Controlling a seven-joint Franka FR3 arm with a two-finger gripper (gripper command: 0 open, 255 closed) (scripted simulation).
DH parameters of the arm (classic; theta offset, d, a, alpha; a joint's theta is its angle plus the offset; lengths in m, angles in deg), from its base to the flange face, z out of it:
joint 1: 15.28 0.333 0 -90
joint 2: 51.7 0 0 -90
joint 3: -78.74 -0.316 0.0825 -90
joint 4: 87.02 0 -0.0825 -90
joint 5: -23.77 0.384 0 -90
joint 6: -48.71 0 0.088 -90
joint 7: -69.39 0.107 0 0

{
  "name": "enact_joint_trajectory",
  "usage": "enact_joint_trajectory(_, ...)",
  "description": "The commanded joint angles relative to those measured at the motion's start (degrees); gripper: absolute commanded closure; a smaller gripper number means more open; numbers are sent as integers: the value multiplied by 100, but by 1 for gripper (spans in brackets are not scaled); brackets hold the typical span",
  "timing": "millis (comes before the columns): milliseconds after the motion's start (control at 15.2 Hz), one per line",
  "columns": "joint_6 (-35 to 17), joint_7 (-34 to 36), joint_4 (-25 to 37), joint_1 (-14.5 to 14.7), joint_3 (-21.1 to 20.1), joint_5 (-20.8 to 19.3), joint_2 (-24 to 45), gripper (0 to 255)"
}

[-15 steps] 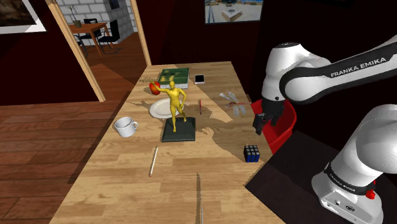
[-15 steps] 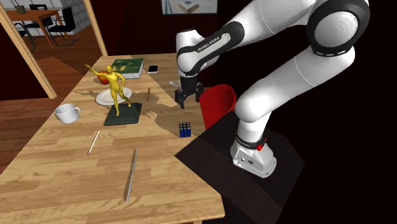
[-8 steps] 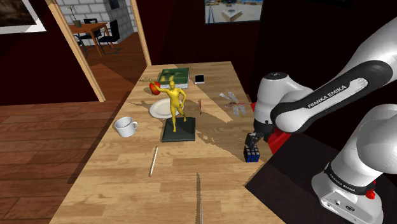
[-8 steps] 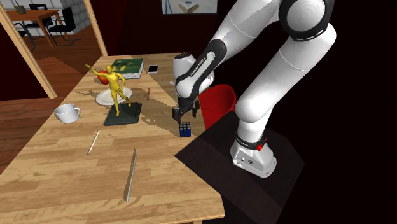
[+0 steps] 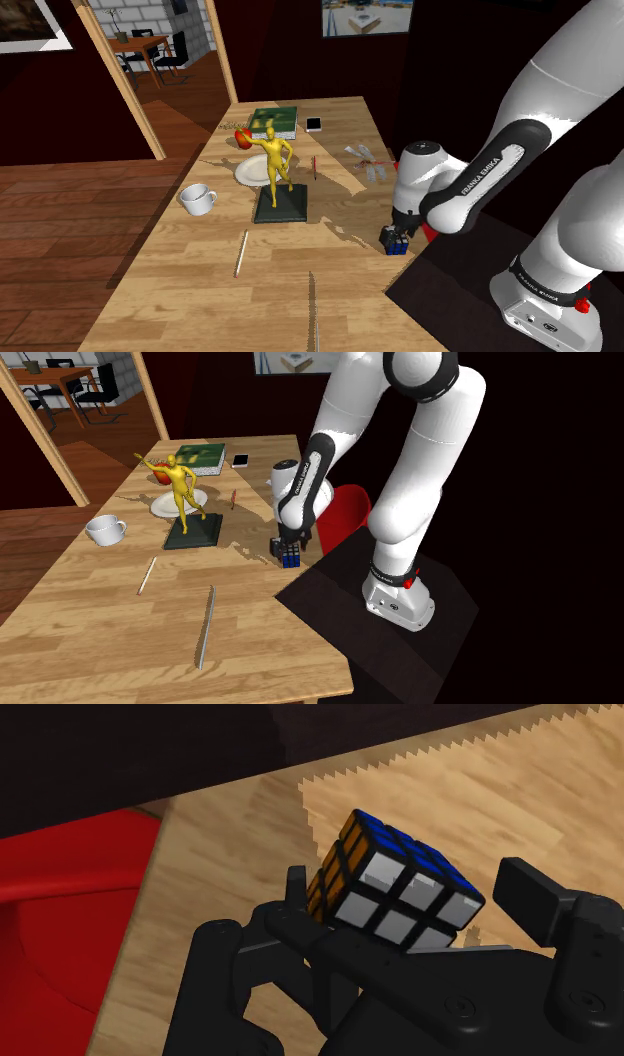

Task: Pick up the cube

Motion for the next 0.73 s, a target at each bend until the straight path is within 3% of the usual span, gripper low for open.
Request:
enact_joint_trajectory(0,-277,145,3,-101,-43,-214,281,0)
enact_joint_trajectory(66,-478,322,19,-196,-62,-477,507,0)
enact_joint_trajectory(198,-478,323,19,-185,-50,-478,507,0)
enact_joint_trajectory(264,-474,310,12,-182,-48,-465,497,255)
enact_joint_trajectory(660,-474,313,13,-180,-50,-464,497,255)
